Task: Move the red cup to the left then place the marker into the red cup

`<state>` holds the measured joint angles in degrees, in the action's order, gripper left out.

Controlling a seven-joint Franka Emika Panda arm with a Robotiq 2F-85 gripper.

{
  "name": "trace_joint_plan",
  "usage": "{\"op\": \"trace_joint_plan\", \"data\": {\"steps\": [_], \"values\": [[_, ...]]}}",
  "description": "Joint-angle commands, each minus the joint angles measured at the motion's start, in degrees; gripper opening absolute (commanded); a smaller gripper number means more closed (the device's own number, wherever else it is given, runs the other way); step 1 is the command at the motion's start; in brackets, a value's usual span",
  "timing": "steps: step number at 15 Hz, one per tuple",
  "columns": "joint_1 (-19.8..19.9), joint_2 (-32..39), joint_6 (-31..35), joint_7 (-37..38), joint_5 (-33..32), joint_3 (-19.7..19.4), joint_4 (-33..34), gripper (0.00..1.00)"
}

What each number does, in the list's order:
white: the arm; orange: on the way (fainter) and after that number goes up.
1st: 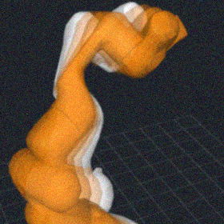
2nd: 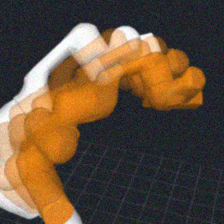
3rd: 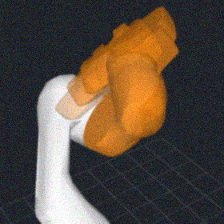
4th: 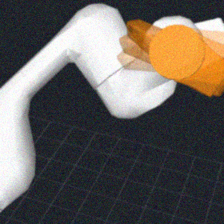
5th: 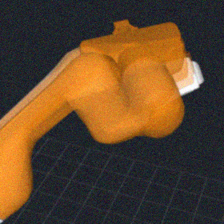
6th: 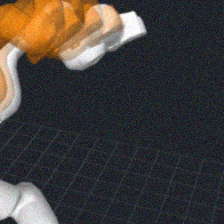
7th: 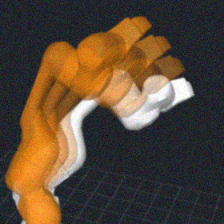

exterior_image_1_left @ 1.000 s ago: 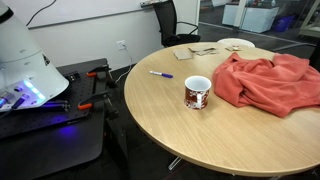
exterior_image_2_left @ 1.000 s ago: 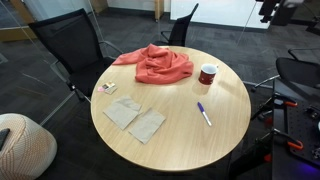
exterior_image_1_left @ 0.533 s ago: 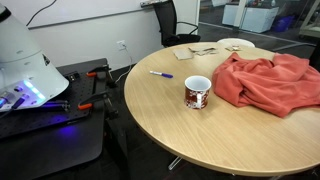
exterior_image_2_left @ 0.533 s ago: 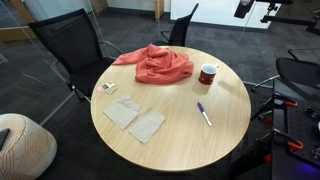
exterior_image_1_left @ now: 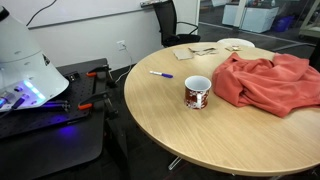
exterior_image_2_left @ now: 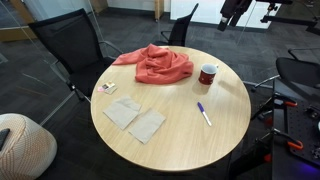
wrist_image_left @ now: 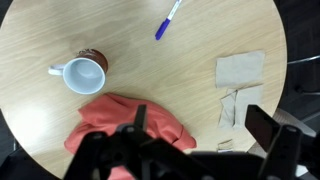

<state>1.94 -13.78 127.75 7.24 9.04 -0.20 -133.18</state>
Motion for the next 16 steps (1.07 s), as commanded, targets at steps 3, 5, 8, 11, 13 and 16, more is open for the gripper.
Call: {"op": "trace_joint_plan", "data": {"steps": [3, 5, 8, 11, 13, 16], "values": [[2.37, 5.63, 11.02, 0.69, -2.15, -2.50, -2.28, 1.00], [3.21, 8.51, 14.25, 0.65, -2.73, -3.70, -2.10, 1.00], [4.28, 13.35, 18.03, 0.87, -3.30, -5.34, -1.18, 1.00], [4.32, 13.50, 18.21, 0.05, -2.48, -5.91, -2.15, 1.00], [4.50, 14.80, 18.44, -0.02, -2.52, -6.13, -2.06, 1.00], [4.25, 14.48, 18.44, -0.02, -2.52, -6.02, -2.02, 1.00]]}}
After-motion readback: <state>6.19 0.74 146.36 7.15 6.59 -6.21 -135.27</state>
